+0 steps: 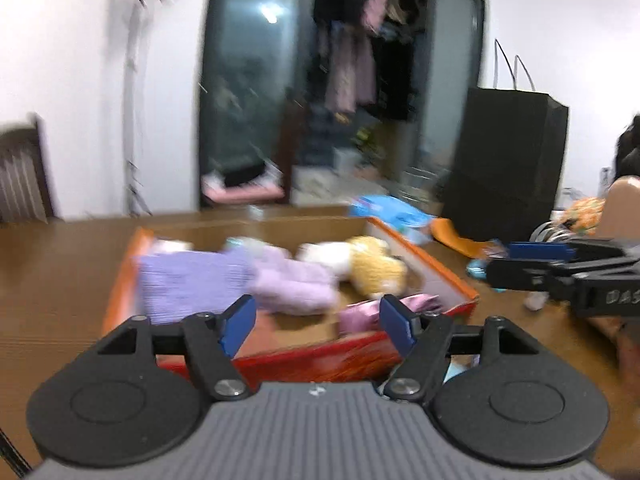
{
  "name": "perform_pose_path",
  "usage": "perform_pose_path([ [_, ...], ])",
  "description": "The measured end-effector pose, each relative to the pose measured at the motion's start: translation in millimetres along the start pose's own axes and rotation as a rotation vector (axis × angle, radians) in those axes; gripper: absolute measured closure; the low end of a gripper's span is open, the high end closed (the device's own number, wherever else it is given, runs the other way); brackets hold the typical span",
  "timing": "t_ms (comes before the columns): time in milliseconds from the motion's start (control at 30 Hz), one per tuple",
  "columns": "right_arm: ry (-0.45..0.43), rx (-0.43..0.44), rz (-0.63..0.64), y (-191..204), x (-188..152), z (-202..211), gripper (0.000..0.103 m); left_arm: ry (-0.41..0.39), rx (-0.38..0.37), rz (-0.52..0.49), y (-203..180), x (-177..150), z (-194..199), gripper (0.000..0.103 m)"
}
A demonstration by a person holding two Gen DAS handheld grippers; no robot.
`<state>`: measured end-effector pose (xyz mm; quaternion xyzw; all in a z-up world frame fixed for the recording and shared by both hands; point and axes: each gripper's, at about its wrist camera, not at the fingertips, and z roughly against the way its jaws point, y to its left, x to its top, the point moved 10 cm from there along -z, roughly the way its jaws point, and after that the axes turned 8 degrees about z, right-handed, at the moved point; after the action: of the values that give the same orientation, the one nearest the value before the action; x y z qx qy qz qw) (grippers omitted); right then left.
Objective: Organize soft objects
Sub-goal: 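Carry the scrunchies with both tools into the box and release, then withdraw both tools from the box toward the remaining items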
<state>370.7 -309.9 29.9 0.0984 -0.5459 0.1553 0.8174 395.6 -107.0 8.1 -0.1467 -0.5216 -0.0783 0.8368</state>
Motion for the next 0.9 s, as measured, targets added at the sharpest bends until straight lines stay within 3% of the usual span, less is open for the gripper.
perform_pose_path([
  [133, 0.005, -0.004, 0.021, 21, -18, 23, 0.039, -0.053, 0.141, -0.059, 14, -33, 43, 0.030],
  [267, 0.008, 0.004, 0.009, 42, -38, 45, 0.039, -0.065, 0.179, -0.022, 21, -61, 80, 0.029],
  [533, 0.055, 0.011, -0.038, 81, -98, 82, 0.039, -0.073, 0.198, 0.037, 31, -103, 153, 0.025],
  [900, 0.070, 0.004, -0.056, 116, -143, 139, 0.039, -0.063, 0.188, 0.075, 23, -141, 201, 0.025],
])
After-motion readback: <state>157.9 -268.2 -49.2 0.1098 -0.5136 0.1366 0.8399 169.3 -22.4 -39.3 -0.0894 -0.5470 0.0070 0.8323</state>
